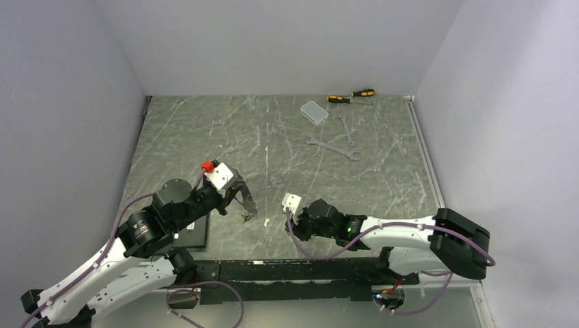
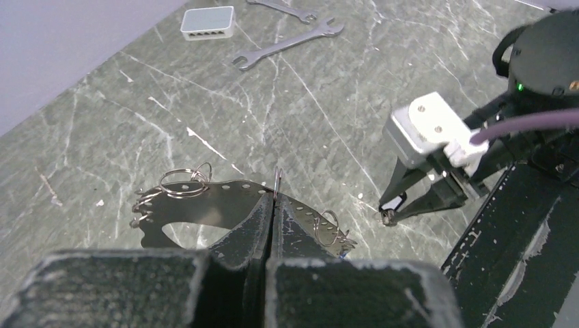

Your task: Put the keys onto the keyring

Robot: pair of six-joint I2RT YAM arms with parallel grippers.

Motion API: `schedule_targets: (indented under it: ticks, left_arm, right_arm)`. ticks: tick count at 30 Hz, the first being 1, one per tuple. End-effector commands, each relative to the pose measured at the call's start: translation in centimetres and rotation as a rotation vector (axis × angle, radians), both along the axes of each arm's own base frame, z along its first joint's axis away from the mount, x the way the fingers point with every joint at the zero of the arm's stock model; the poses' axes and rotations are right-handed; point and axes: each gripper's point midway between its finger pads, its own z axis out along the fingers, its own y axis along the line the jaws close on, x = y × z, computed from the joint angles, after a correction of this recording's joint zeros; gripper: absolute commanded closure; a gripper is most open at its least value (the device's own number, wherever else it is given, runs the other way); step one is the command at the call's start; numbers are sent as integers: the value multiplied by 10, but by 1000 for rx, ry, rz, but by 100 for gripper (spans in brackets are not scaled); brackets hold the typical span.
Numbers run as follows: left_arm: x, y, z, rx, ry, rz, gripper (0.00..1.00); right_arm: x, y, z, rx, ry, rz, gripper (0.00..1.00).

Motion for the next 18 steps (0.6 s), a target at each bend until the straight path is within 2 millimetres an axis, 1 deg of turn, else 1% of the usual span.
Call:
schedule_targets:
  ticks: [1, 12, 15, 18]
  left_arm:
    - [8, 7, 31, -93, -50, 69, 100]
    - [11, 8, 29, -87, -48, 77, 100]
    - [11, 8, 28, -85, -45, 80, 100]
    - [12, 9, 28, -83, -43, 82, 100]
  right_arm:
    - [2, 9, -8, -13, -16, 13, 68]
    - [-3, 12, -30, -68, -2, 22, 68]
    - [-1, 14, -31, -74, -6, 23, 68]
    - [6, 15, -33, -93, -23, 2, 69]
